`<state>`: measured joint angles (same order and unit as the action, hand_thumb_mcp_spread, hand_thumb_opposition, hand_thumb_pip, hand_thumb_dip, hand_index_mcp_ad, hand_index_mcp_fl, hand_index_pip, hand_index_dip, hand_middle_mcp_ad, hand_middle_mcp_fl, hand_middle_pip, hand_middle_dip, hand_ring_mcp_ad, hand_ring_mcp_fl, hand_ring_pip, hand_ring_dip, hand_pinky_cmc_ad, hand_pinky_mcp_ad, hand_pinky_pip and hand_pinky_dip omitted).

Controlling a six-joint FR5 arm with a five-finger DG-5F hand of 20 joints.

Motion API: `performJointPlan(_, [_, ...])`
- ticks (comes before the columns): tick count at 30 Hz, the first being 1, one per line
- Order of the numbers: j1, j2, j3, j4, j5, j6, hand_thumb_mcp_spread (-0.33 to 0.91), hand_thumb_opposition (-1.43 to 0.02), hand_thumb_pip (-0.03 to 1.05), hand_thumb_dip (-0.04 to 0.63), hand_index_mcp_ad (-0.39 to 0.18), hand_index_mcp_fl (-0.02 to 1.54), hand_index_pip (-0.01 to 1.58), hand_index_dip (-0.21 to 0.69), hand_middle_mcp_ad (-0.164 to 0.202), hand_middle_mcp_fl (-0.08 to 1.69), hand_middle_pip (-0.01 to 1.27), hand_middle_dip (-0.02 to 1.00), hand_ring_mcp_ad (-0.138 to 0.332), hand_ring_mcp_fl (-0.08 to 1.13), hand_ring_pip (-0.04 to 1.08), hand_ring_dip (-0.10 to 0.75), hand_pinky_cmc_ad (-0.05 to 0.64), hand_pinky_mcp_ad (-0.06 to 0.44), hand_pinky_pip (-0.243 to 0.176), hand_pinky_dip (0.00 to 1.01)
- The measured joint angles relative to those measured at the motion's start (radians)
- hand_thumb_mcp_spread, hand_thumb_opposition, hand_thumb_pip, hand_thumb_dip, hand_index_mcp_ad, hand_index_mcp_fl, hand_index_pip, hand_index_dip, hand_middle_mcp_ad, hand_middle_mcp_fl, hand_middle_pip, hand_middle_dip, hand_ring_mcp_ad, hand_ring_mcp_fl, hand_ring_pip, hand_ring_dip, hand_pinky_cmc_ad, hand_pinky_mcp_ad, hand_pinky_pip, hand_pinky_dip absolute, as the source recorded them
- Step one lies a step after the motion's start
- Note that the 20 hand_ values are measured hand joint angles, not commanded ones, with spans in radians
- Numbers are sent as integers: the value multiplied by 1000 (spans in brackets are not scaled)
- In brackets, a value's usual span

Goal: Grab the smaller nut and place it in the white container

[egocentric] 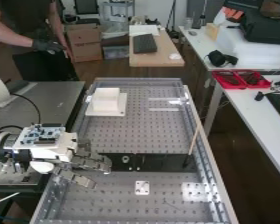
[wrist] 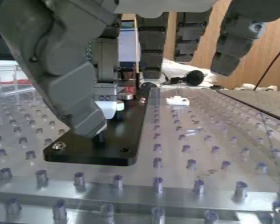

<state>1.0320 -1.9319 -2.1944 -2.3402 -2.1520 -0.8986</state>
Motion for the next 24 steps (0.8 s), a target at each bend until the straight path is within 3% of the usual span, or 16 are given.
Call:
performJointPlan(5, [0, -2, 3, -6, -2, -9, 386, -866, 784, 222, -220, 75, 1525, 113, 75, 162, 129, 237, 147, 0, 98, 91, 361, 309, -42, 178])
performJointPlan(24, [3, -18, 18, -14, 0, -20, 386, -866, 771, 220, -220, 93, 1525, 113, 75, 162, 129, 237, 147, 0, 98, 91, 361, 309, -42, 178])
